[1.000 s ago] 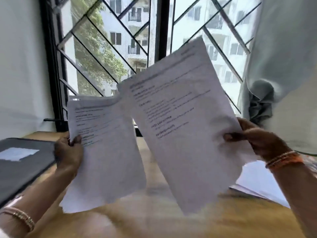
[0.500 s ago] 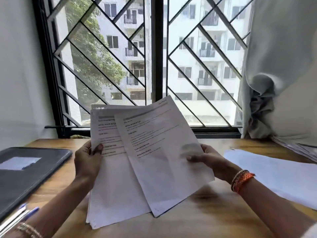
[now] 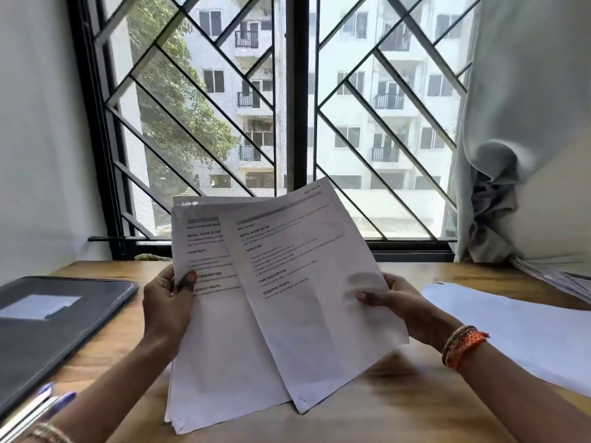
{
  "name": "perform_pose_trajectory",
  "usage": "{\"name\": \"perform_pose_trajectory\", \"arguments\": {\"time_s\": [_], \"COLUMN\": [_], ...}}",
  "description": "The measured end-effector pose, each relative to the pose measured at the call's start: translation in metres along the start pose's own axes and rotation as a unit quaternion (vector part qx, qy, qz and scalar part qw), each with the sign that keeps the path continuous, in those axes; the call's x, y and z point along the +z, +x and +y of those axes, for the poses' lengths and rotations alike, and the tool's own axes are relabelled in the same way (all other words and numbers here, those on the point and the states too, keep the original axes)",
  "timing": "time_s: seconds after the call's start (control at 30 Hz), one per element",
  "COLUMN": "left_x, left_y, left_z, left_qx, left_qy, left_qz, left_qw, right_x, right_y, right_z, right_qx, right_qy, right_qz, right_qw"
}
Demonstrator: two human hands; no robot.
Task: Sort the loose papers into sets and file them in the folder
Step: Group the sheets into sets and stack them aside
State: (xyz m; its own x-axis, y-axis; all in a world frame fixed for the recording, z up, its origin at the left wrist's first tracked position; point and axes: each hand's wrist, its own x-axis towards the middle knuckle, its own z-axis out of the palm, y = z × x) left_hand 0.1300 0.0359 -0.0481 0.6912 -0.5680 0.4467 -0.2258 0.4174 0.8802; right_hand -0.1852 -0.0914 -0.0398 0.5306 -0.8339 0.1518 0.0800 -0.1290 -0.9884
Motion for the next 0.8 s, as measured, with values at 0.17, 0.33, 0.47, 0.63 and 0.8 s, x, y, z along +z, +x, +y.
{"name": "perform_pose_trajectory", "arguments": {"time_s": [0.17, 0.33, 0.47, 0.63, 0.8], "left_x": [-0.001, 0.001, 0.004, 0.012, 0.006], "left_y": [0.001, -0.002, -0.006, -0.016, -0.008], "left_z": [-0.001, 0.001, 0.004, 0.002, -0.010], "left_qx": [0.009, 0.020, 0.055, 0.088, 0.067], "left_qy": [-0.002, -0.007, 0.008, 0.026, 0.030], "left_qz": [-0.001, -0.004, -0.036, -0.103, -0.056], "left_qw": [1.000, 1.000, 0.998, 0.990, 0.996], "right_x": [-0.004, -0.005, -0.006, -0.002, -0.010], "right_y": [0.000, 0.001, 0.000, -0.002, 0.004], "right_z": [0.000, 0.002, -0.001, 0.000, 0.006], "right_qx": [0.000, -0.001, 0.004, 0.014, -0.031], "right_qy": [0.014, -0.025, -0.046, -0.040, -0.027], "right_qz": [0.010, 0.010, -0.003, -0.014, 0.079], "right_qw": [1.000, 1.000, 0.999, 0.999, 0.996]}}
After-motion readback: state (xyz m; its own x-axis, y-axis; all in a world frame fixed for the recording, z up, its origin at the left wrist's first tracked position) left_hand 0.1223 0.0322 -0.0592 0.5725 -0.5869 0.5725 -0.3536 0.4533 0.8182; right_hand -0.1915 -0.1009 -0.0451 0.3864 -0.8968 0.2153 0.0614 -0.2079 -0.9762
